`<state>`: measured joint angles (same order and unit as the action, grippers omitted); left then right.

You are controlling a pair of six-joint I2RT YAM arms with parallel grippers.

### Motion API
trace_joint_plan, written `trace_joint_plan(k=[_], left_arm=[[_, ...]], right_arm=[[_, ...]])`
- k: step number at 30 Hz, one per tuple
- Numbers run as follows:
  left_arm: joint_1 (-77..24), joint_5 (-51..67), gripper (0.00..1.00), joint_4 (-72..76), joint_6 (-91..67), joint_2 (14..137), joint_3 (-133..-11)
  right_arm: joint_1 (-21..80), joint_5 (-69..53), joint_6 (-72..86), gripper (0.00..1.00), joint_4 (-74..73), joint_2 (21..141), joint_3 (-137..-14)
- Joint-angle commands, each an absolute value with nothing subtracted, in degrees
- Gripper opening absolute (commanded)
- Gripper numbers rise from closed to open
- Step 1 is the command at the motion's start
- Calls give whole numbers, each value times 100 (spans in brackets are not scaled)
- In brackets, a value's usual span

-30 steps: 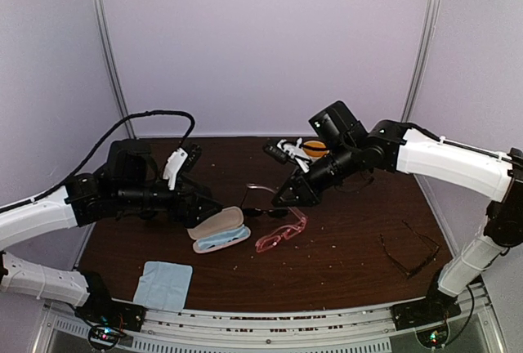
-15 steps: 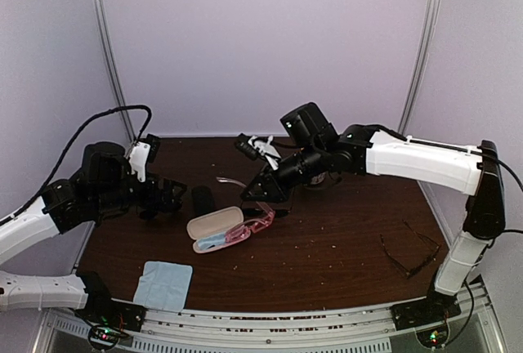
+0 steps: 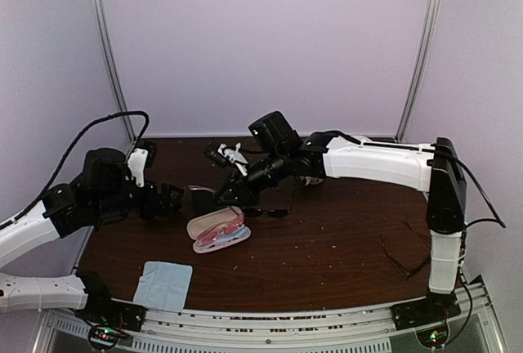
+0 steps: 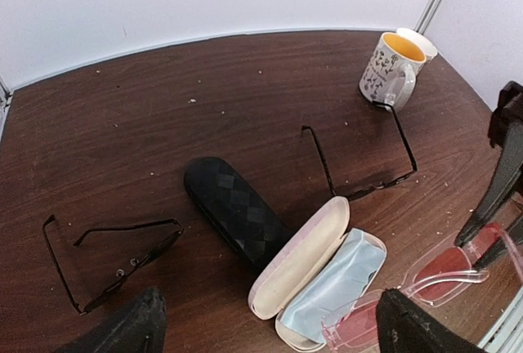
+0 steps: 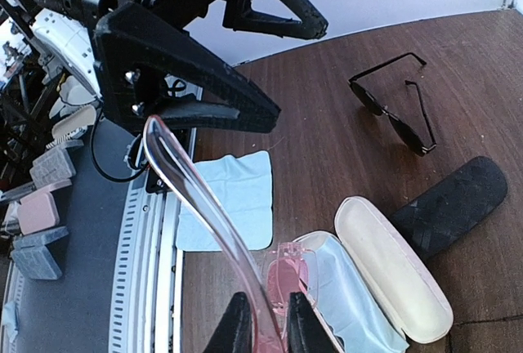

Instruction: Organize the sunglasses

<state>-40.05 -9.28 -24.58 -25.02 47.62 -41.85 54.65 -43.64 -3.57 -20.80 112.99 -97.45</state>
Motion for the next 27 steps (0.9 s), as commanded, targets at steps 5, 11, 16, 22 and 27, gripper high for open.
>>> trace_joint_plan(k=[5, 11, 16, 22, 27], left_arm=[[-3974, -909, 92, -2382, -2619, 4696, -4102], [-3973, -827, 92, -2372, -2619, 4834, -4145], [-3973, -783, 91, -2323, -2610, 4934, -4157], [-3973, -754, 91, -2251, -2588, 5061, -4184], [-3973, -674, 91, -2159, -2584, 5235, -4230]], right_arm=[[5322, -5019, -1168, 1, -2518, 12120, -10735], [5106, -5271, -1475, 0, -2878, 12613, -11304], [4983, -5492, -1811, 0, -3610, 13074, -11797], [4959, -5791, -2048, 0, -4061, 13309, -12121], [4966, -5737, -2126, 0, -4109, 13413, -12116]])
